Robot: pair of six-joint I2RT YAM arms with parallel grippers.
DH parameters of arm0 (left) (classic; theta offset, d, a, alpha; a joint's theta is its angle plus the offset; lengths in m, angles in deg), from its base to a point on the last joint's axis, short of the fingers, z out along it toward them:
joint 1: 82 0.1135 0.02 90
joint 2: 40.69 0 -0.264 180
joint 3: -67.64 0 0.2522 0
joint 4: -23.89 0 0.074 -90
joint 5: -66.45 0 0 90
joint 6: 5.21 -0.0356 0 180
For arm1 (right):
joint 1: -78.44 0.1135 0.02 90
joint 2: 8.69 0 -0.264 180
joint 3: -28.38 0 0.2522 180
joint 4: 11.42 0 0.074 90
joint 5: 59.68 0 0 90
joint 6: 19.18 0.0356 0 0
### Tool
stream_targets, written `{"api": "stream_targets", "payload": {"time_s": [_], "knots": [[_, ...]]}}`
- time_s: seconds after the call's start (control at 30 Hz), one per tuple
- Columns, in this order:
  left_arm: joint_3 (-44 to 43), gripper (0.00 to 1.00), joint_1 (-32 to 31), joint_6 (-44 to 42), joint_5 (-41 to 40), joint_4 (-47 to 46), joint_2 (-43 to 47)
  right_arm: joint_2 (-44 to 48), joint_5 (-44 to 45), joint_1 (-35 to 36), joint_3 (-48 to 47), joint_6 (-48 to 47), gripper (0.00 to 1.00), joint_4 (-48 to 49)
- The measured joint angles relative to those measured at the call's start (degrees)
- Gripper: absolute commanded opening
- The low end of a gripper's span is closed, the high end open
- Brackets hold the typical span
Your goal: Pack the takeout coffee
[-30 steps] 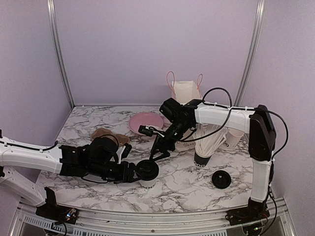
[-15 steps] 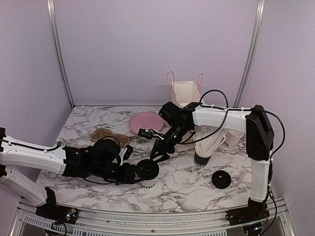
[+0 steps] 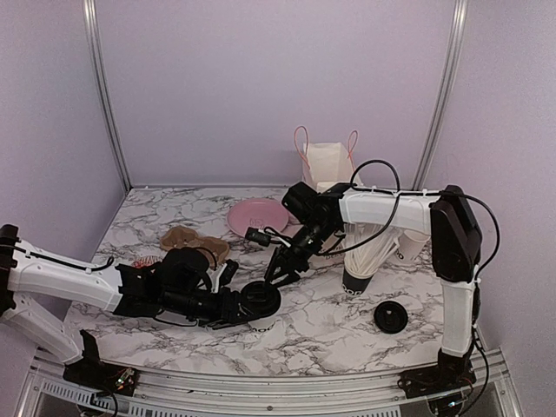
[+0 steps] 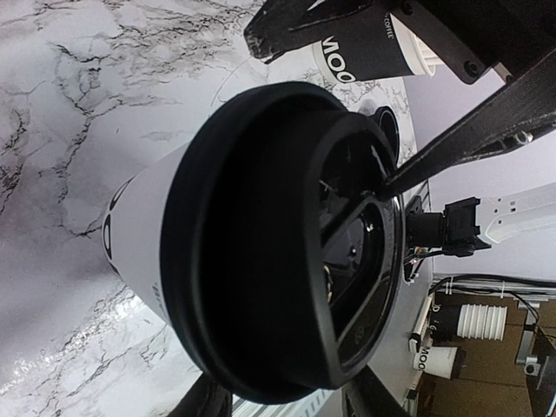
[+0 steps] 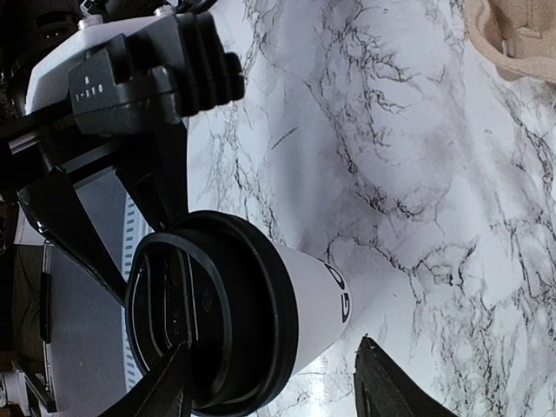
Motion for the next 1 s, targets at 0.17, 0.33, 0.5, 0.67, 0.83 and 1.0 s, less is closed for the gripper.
{"api": "stream_targets", "payload": {"time_s": [0.17,0.33,0.5,0.67,0.83,1.0], "knots": [[-1.36,0.54,0.04,-2.12,-1.09,2.97,1.46,-0.11,-0.81,-0.15,-0.04,-0.02,0.65,-0.37],[-5.05,0.61,0.57,-6.86,-4.24,11.78,2.56,-0.07,-0.04,-0.72,-0.87,-0.39,0.71,-2.19],[-11.1,0.64,0.68,-10.97,-4.7,18.71,3.32,1.77,0.92,-1.97,-2.19,-1.33,0.72,-3.52],[-19.5,0.71,0.59,-17.09,-5.51,26.58,3.91,7.15,2.27,-3.13,-2.4,-3.58,0.74,-4.98],[-28.92,0.97,-0.39,-27.74,-12.13,34.84,3.48,15.5,4.72,-3.58,-2.27,-6.86,0.78,-6.14],[-34.69,0.99,-1.44,-38.18,-16.35,39.17,-0.02,33.81,8.61,-8.52,8.61,-4.98,0.99,6.16]]}}
